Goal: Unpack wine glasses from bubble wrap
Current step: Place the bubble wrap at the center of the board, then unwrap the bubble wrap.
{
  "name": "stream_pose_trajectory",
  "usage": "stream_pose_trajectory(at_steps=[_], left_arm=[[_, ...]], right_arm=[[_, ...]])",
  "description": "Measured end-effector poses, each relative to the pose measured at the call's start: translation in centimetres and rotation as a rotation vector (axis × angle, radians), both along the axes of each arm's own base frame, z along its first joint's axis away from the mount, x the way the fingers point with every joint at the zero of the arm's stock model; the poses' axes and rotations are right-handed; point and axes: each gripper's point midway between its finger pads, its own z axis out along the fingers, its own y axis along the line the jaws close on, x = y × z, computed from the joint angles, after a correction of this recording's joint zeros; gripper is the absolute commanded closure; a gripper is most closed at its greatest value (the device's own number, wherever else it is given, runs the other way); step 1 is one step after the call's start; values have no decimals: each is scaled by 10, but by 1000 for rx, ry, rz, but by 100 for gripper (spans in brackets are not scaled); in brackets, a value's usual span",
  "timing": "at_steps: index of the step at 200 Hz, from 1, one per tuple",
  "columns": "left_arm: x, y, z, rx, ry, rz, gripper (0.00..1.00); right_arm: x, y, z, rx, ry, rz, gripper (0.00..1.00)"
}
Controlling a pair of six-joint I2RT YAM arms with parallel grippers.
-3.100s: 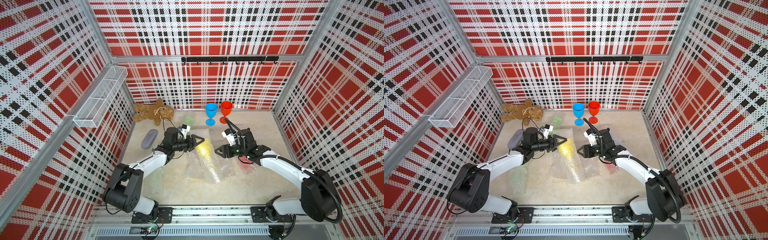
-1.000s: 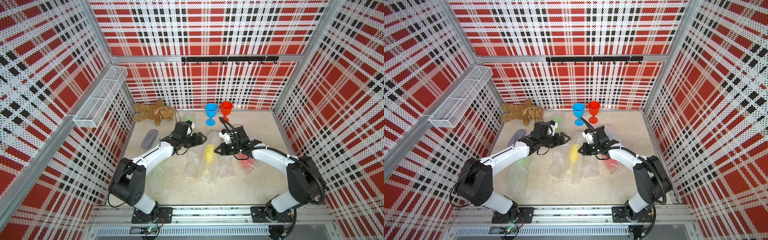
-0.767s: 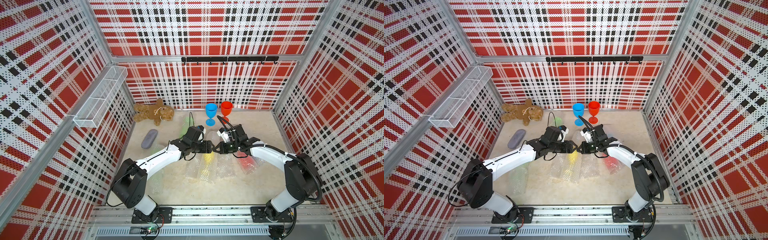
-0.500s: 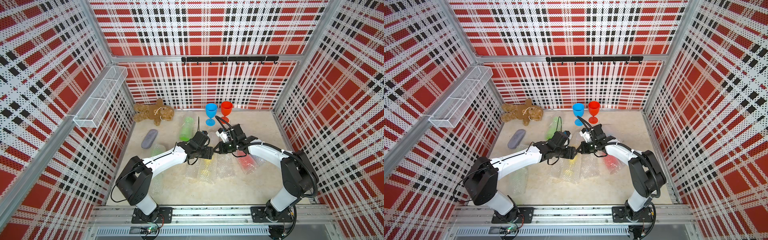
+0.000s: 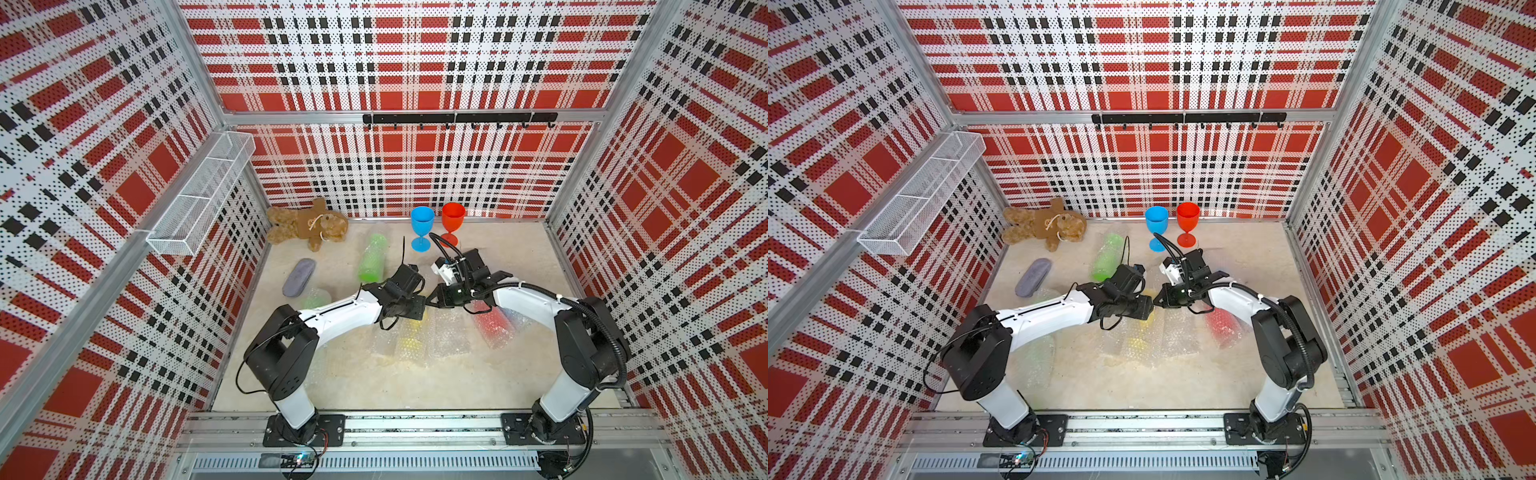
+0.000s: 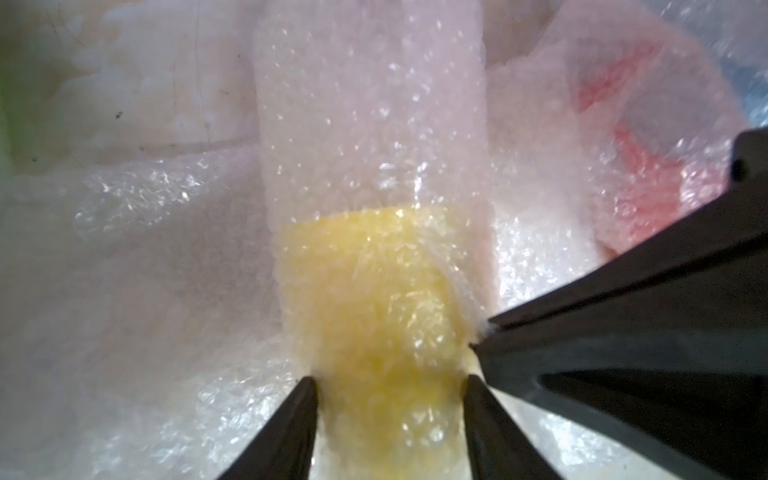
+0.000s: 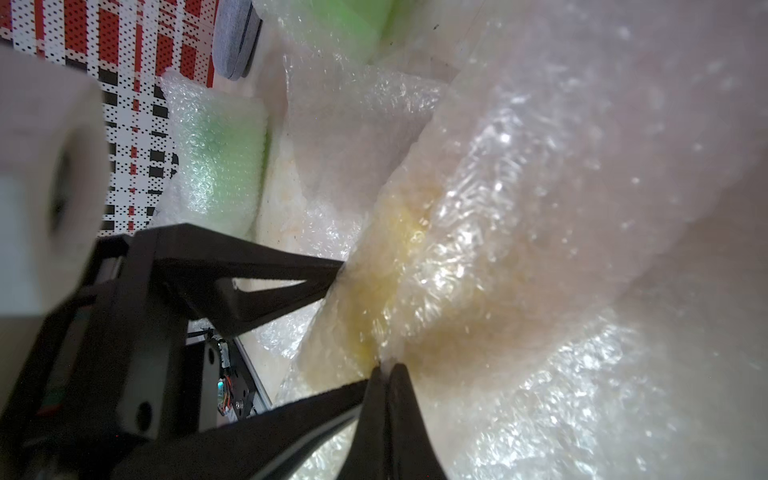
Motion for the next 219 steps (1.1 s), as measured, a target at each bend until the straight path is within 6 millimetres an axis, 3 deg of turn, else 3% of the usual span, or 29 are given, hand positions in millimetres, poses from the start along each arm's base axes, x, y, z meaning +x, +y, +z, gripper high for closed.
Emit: stream_pose_trajectory(at_steps=[71,136,219], left_arm=[[6,-1,7,-82,14,7,100],[4,3,8,-186,49,15,100],[-11,28,13,-357,97,99,100]], right_arm=[[7,-5,-2,-41,-36,-21,100],[11,-9,-2,-64,-60,-37,100],[10,-29,-8,-163,-93,-105,100]])
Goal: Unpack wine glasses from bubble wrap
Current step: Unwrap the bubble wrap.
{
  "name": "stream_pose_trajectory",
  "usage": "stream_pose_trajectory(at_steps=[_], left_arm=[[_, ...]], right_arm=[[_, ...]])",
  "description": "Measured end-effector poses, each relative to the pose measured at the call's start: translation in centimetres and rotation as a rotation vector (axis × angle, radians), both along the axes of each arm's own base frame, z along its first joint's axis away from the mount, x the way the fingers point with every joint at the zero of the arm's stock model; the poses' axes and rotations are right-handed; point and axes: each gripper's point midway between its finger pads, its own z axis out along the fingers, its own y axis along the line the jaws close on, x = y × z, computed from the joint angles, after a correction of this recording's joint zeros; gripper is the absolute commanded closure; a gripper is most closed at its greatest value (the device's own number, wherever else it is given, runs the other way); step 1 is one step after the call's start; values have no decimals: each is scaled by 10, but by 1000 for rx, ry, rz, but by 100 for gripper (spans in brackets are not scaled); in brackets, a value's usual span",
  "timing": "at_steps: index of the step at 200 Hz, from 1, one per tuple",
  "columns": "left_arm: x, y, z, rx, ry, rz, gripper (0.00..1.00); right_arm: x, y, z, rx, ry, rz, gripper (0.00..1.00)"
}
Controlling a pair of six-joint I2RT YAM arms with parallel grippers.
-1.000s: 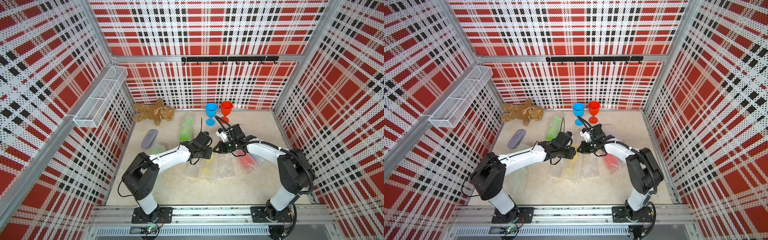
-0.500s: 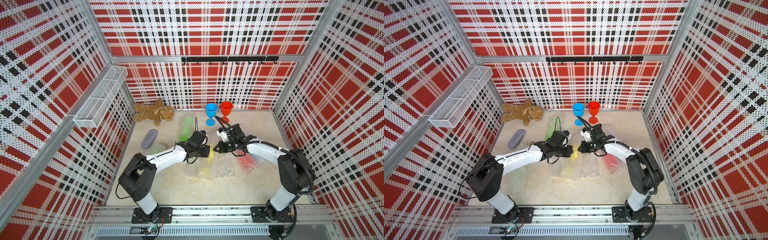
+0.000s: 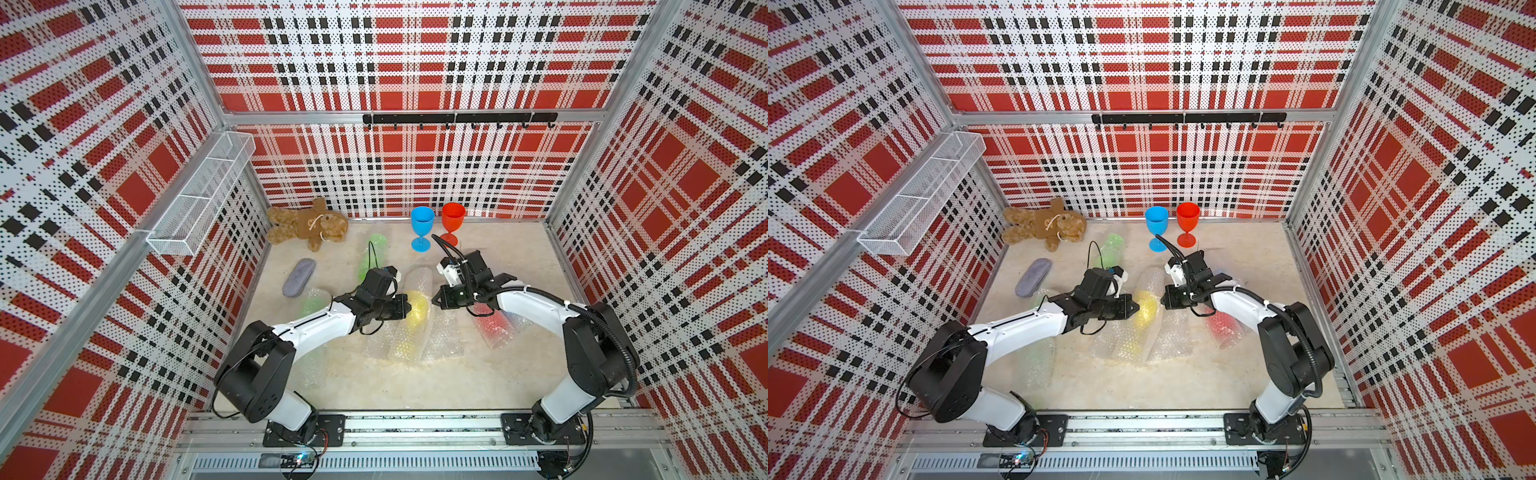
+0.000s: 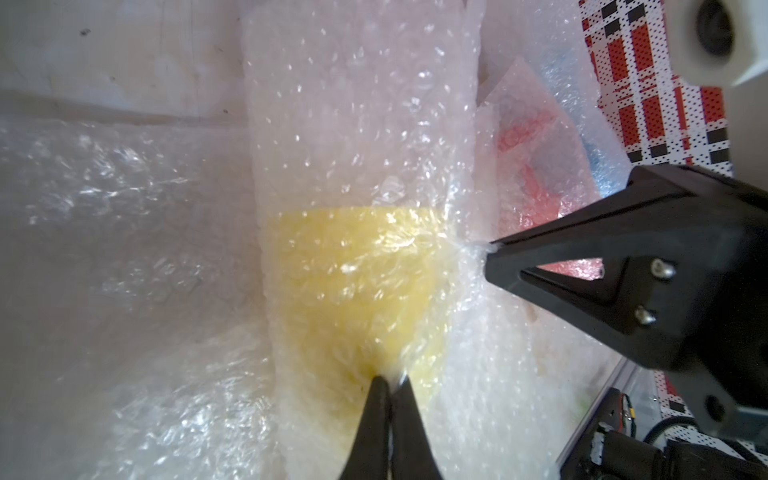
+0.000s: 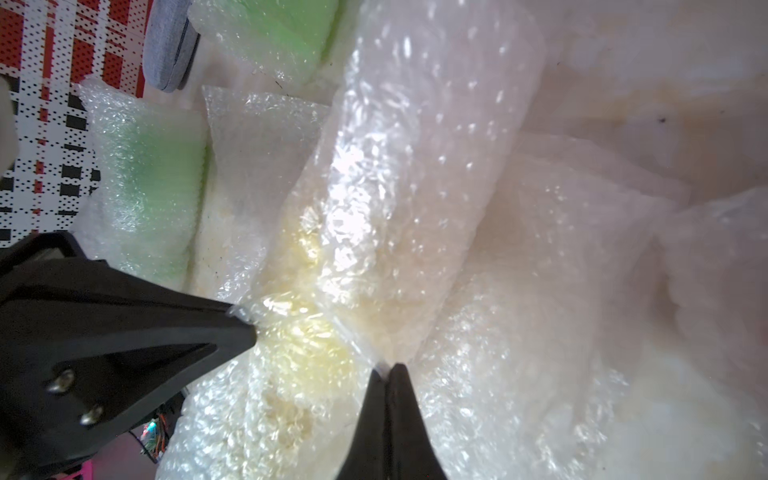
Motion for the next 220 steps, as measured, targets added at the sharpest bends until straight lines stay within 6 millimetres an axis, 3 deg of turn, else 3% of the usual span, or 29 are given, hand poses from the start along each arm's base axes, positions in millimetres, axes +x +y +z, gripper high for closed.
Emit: stream_pose_trajectory(at_steps=[46,101,122,175,220], left_arm=[[2,21,-15,-25,43,76,100],[2,30,-19,-38,66,104,100],[4,31,-10,-53,49,107,100],[10,34,20,-91,-9,119,100],[10,33,20,-113,-1,128,100]], right_arm=[[6,-23,-16,-112,-15,-78,100],[10,-29,-18,-144,-31,-107,100],[10,-27,-9,-120,-41,-109,100],[5,-21,42,-10,-116,-101,100],[4,-30,44,-60,-112,-110,100]])
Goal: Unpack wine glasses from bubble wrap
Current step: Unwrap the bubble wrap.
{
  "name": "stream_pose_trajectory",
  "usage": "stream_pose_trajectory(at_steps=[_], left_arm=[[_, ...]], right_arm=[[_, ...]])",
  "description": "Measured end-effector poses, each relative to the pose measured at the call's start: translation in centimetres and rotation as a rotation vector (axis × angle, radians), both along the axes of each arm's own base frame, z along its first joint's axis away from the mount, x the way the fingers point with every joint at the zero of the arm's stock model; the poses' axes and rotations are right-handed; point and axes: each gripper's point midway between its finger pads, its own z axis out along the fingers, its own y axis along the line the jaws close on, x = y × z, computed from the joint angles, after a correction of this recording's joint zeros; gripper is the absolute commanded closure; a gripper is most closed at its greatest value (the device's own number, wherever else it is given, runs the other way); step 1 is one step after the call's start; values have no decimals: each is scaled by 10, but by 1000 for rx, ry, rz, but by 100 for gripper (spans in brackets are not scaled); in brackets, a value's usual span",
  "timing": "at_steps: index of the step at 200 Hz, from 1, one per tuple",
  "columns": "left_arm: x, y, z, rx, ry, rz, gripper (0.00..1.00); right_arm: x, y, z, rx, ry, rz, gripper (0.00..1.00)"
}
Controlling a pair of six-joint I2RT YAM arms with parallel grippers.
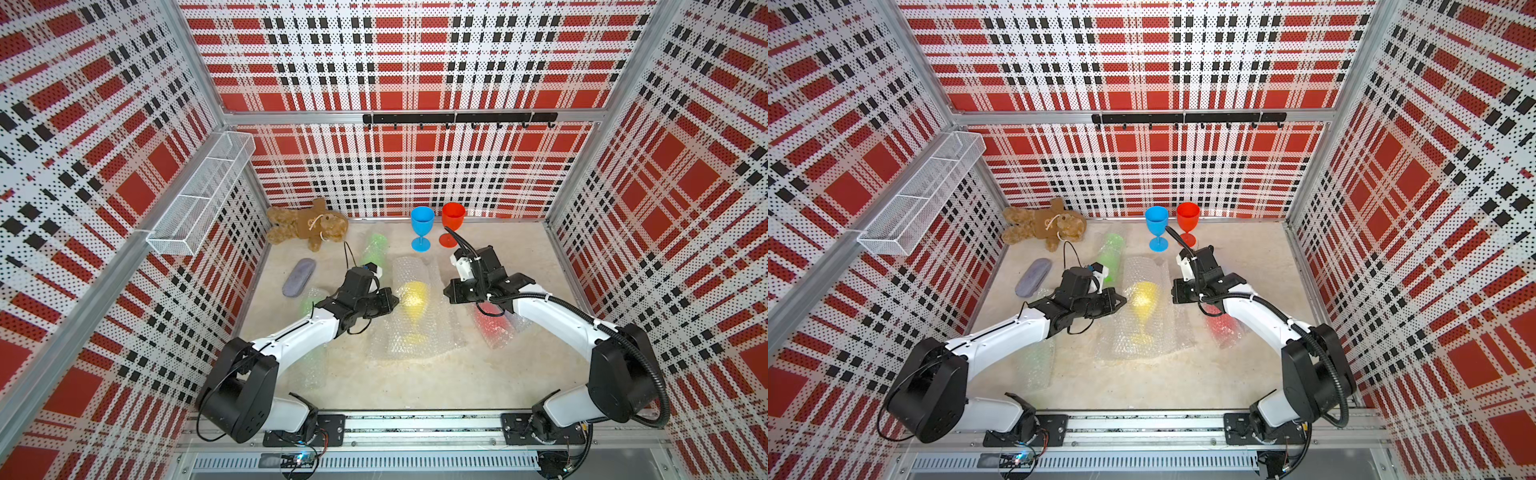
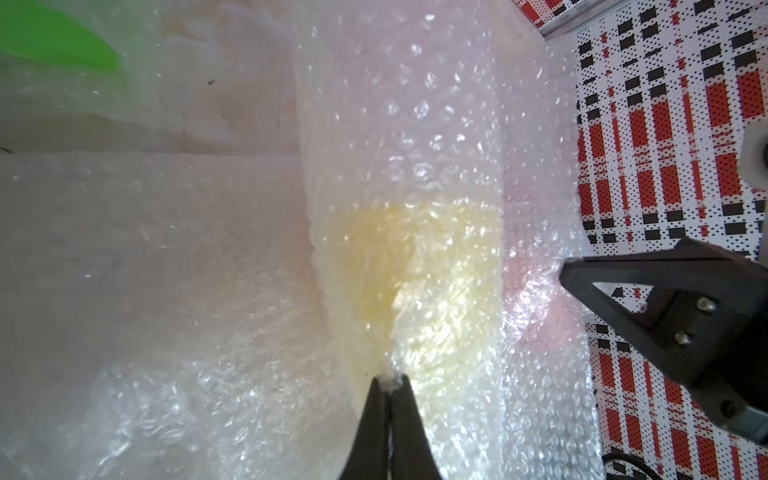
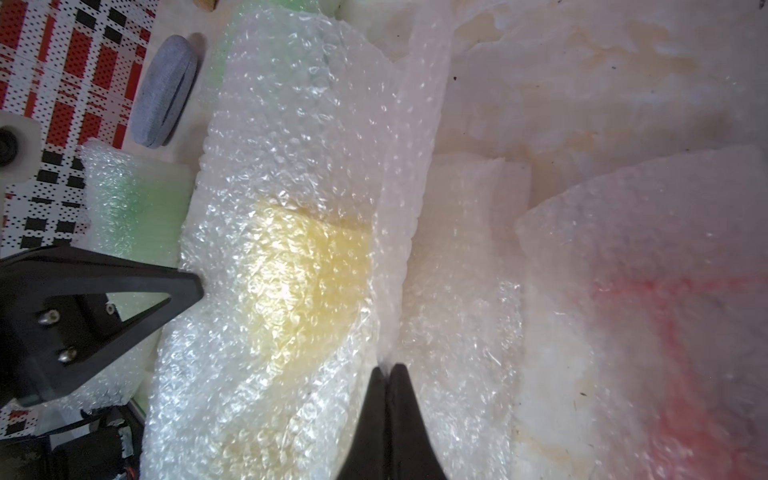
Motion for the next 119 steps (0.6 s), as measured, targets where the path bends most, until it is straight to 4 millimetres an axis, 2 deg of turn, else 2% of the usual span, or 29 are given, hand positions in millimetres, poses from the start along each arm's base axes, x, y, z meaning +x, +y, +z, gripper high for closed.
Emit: stream_pose_trajectory(at_steps=[29,64,72,87,93,102,110,119], left_arm=[[-5,1,-16,-7,46,11,100],[-10,6,-31,-2,92,32,96],[-10,7,-32,-2,95,37,89],[-8,10,-32,-3,98,50,61],[-8,12,-33,0,99,53,53],[-6,14,-34,3,103,66,47],[-5,18,-35,7,105,76,42],[-4,22,-35,11,105,89,39]], right_arm=[[8,-8,-2,-29,2,-16,100],[16,-12,-30,-81,55,-22,100],[16,-12,-37,-91,70,-20,100],[17,-12,-45,-105,87,-21,97],[17,-14,-46,-112,89,-24,95],[18,-15,-47,-120,86,-31,90],[19,-17,-46,-125,79,-40,79],[21,-19,-44,-135,69,-53,73]])
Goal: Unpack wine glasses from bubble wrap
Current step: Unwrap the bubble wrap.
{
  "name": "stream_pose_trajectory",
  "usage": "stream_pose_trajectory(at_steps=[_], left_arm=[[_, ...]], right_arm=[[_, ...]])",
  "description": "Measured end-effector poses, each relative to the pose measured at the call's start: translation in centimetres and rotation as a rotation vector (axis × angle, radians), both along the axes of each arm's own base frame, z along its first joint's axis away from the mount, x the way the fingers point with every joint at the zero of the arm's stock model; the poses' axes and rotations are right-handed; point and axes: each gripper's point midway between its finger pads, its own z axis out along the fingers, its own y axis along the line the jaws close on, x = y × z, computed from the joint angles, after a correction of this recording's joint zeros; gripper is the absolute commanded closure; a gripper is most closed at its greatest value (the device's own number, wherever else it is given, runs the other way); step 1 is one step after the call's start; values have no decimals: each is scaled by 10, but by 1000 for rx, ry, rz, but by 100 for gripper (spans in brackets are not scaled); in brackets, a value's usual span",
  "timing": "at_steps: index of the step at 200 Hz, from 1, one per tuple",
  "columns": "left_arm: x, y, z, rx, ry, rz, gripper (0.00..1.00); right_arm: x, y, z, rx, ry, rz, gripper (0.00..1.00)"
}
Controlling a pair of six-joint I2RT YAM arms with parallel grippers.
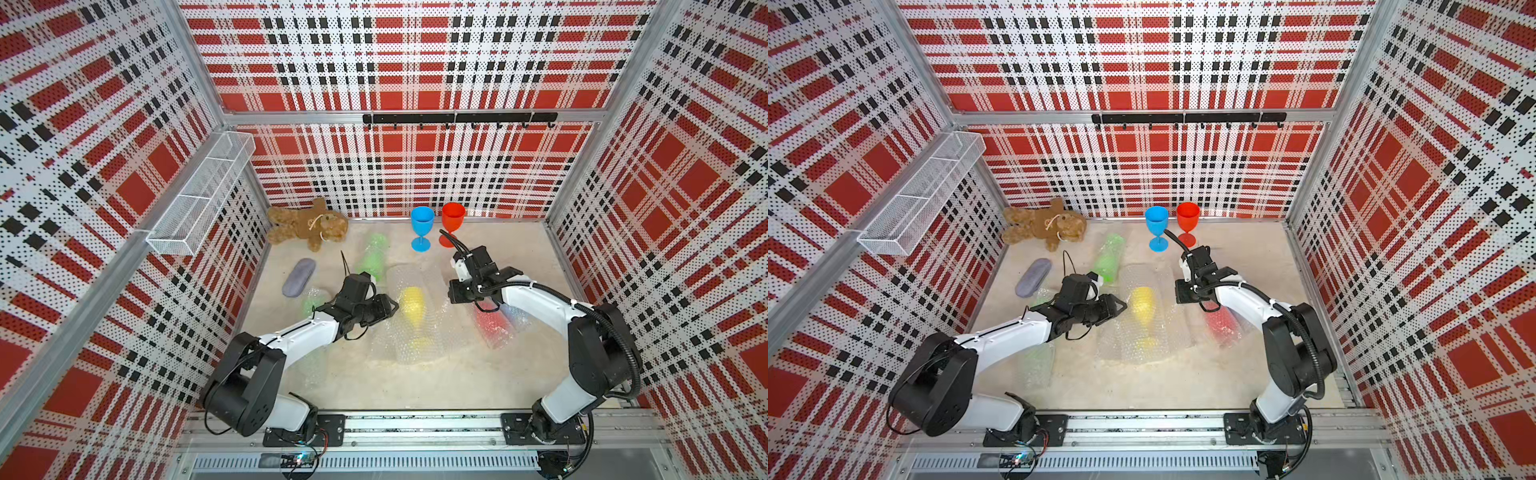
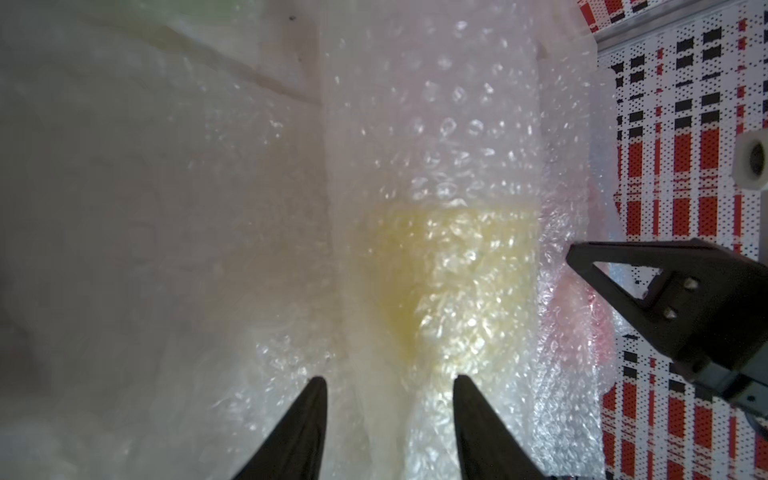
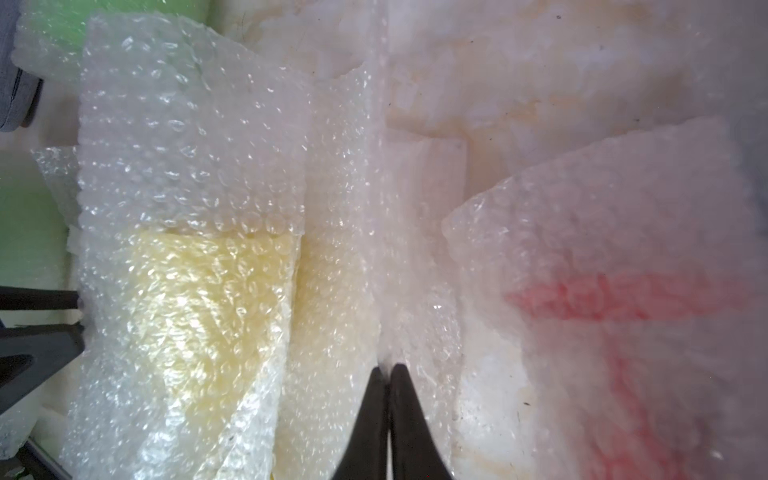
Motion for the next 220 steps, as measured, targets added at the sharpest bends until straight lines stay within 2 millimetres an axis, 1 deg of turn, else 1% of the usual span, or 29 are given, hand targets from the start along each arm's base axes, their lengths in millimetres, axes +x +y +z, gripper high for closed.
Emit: stream_pose_trajectory(at_steps=[10,24,38,49,58,64,78,91,103,110,117,133,148,161,175,194,205,220], left_arm=[[0,5,0,3,2,14,37],[0,11,2,8,-2,29,36],[1,17,8,14,-15,42,36],[0,21,13,25,-31,47,36],[0,25,18,37,-46,51,36],[-1,28,22,50,-59,53,36],[0,33,35,74,-94,58,36],[2,37,50,91,-137,64,36],[4,41,64,106,-177,69,37],[4,42,72,112,-197,70,37],[6,44,80,119,-218,73,37],[8,47,95,136,-261,79,37],[7,51,101,155,-283,82,37],[7,54,101,177,-288,85,37],[5,57,97,198,-282,84,37],[5,60,96,217,-280,88,37],[4,61,96,224,-284,89,37],[4,64,99,233,-294,92,38]], right_arm=[[1,-2,4,-11,-19,-2,69],[3,-5,14,-14,-53,-11,65],[5,-9,30,-16,-102,-25,65],[6,-12,45,-15,-146,-34,73],[5,-10,58,-4,-186,-28,83],[4,-9,67,8,-210,-30,88],[1,-2,83,44,-253,-5,99],[-1,9,88,87,-261,27,100],[-2,20,82,130,-239,49,100],[-3,26,72,150,-213,61,100],[-5,32,60,173,-175,75,100],[-9,41,24,194,-69,87,100],[-13,47,-5,202,13,91,100],[-14,49,-22,202,59,93,100],[-15,52,-34,201,88,97,100],[-17,54,-44,205,116,105,100],[-20,57,-46,212,127,116,100],[-23,64,-42,233,129,139,100]])
